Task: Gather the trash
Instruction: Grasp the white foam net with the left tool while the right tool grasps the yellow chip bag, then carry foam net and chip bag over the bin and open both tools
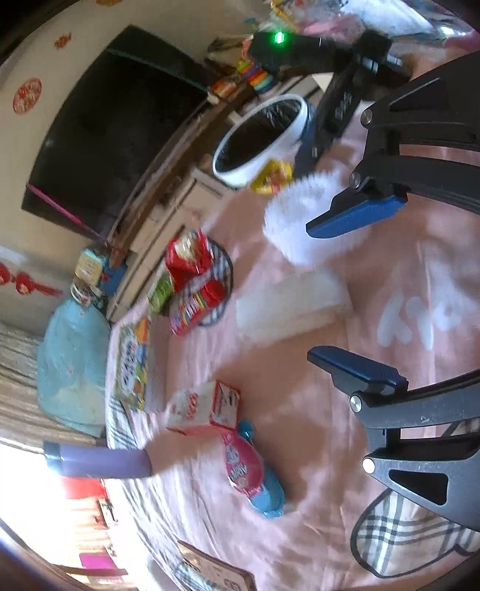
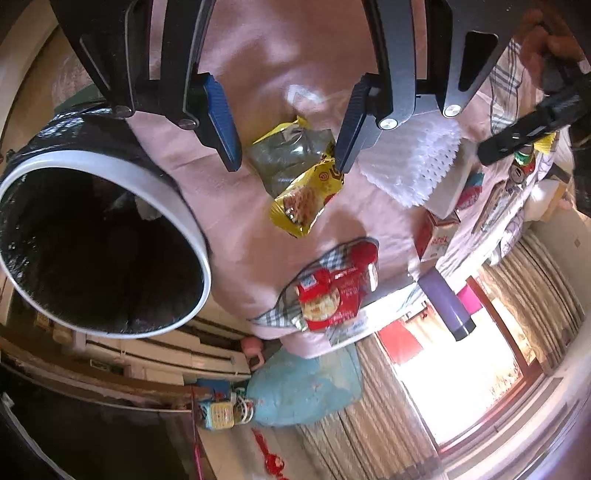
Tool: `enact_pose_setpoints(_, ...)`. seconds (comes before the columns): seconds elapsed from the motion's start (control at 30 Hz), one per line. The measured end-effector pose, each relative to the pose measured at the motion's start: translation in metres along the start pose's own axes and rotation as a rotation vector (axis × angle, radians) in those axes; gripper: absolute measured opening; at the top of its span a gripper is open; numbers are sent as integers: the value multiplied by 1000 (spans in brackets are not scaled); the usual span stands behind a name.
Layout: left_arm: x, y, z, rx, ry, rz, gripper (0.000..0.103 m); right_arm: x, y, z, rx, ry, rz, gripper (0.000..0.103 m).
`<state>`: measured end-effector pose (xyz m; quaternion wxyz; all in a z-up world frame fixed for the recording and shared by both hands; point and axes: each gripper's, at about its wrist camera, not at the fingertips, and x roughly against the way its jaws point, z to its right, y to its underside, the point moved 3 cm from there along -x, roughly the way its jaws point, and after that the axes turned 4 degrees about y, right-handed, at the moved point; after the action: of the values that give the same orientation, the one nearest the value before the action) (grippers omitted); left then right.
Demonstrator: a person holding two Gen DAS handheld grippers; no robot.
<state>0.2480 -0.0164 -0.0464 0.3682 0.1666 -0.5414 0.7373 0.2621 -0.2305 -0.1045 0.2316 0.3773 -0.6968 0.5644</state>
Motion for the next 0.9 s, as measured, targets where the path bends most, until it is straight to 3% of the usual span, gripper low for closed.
enact_pose_setpoints(0.03, 2, 0, 2, -3, 26, 6, 60, -1, 0, -1, 6, -3, -5, 52)
enact_pose_setpoints(0.07, 3, 1, 5, -8, 53, 6, 60, -2, 0, -2, 16, -2, -6, 44)
enact_pose_setpoints(0.1, 4, 2, 10, -19, 77, 2, 60, -1, 0, -3, 23, -12, -5, 21)
enact_pose_setpoints(0.13, 3, 3, 15, -34, 91, -1, 60, -1, -1, -4, 31, -7, -6, 9)
enact_pose_setpoints(0.17, 2, 3, 19, -48, 97, -4, 60, -1, -1, -4, 33, -9, -9, 4)
enact_pose_setpoints(0.33, -20, 13, 37, -139, 58, -48, 61, 1, 0, -3, 31, -29, 2, 2)
enact_pose_setpoints(0.5, -48, 13, 39, -164, 9, -89, 59, 8, -2, 2, 18, -40, 13, 1)
enact_pose_setpoints(0.53, -50, 13, 40, -162, 7, -93, 52, 9, -3, 3, 14, -43, 15, 1)
enact_pose_setpoints(0.57, -54, 12, 41, -158, 16, -98, 35, 11, -4, 4, 9, -47, 20, 1)
enact_pose_setpoints(0.63, -61, 7, 41, -144, 33, -113, 25, 16, -6, 7, 1, -47, 32, 0)
enact_pose_setpoints(0.9, -56, 0, 59, -155, 86, -82, 20, 45, -14, 18, -24, -52, 94, 0)
